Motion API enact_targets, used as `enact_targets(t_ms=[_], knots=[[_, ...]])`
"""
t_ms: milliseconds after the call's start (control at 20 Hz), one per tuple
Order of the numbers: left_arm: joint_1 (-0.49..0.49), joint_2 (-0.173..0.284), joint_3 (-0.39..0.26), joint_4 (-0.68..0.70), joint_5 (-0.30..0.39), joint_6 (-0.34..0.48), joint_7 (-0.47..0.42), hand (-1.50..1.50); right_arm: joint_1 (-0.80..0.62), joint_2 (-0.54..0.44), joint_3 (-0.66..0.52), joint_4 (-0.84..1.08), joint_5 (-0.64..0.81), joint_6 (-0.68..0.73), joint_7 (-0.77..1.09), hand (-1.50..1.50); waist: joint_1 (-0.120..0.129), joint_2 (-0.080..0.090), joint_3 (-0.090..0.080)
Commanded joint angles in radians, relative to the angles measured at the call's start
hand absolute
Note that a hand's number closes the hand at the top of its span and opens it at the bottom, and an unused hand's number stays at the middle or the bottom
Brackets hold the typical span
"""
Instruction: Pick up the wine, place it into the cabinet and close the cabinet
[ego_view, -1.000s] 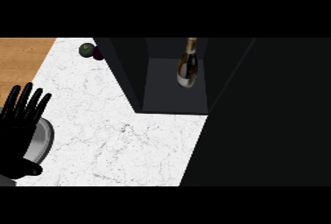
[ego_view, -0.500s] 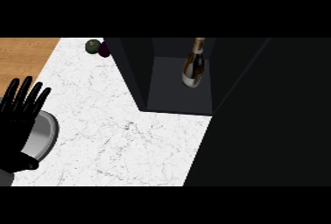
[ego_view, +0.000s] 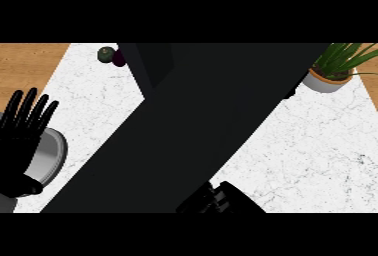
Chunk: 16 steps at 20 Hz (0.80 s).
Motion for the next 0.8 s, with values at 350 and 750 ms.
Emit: enact_targets(t_ms=[350, 750], knots=[[0.016, 0.062, 0.094, 0.030, 0.033, -0.041, 0.035, -1.50, -0.517, 0.239, -0.179, 0.524, -0.152, -0.108, 0.026, 1.50, -0.028, 0.000, 0.003], [0.006, 0.045, 0.134, 0.103, 0.006, -0.087, 0.026, -1.50, -0.499, 0.241, -0.217, 0.723, -0.264, -0.095, -0.133, 1.50, -0.045, 0.001, 0.004]])
